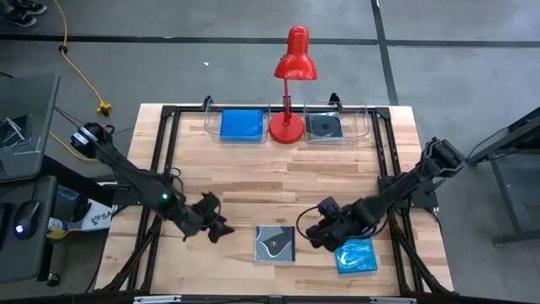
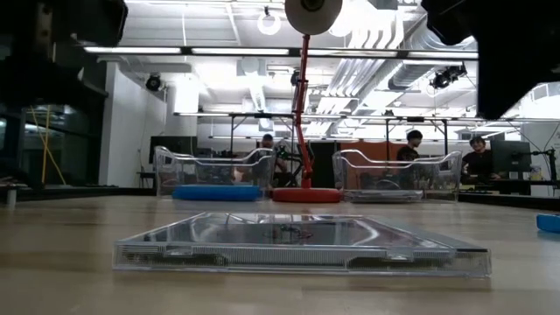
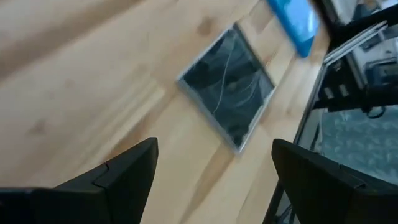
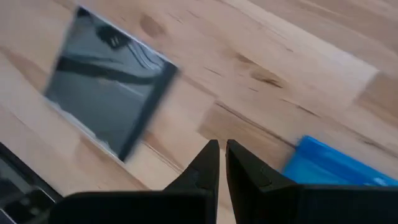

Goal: Pick & place jewel cases by type
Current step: Put the black cd case into the right transparent bin

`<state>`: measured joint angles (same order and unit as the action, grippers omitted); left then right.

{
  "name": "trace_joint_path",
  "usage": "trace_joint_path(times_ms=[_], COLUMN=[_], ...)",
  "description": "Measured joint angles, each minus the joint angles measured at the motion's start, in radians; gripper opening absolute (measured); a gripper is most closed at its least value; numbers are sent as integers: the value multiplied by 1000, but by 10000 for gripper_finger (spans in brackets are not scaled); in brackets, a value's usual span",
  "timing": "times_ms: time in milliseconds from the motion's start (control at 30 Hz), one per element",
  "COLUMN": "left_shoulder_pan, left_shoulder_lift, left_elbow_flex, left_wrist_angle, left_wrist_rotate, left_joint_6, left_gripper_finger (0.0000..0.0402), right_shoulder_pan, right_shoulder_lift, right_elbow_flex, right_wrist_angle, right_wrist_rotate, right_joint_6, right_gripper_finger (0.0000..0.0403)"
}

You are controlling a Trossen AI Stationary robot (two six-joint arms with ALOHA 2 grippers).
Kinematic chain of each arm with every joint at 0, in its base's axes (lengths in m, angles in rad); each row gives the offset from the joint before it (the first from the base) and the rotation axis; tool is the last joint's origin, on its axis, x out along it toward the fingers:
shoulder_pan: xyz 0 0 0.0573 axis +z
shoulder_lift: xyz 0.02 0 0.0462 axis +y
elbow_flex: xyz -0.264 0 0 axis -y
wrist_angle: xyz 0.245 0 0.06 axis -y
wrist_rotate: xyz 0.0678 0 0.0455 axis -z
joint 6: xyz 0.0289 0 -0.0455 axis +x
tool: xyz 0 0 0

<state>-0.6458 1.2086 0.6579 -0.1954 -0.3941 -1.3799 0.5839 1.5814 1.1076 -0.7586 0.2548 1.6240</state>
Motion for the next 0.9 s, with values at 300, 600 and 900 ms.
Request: trace_joint_path(times_ms=[300, 600, 900], left_shoulder_pan=[-16, -15, 32], left_shoulder_lift=[194, 366, 472], left_elbow_flex=[0, 0, 1], left_wrist_angle=[254, 440, 621], left_wrist_rotate=[123, 117, 92], left_joint_6=[-12, -61, -162], left_gripper_finger=[312, 312, 312], right_shoulder_pan=[19, 51, 59], right_shoulder_lift=[51, 132, 208], right_elbow_flex=[0, 0, 0], right_wrist_angle=[127, 229, 270], right_wrist_rotate=[27, 26, 45], right_joint_6=[115, 171, 170], right_gripper_finger=[12, 12, 12])
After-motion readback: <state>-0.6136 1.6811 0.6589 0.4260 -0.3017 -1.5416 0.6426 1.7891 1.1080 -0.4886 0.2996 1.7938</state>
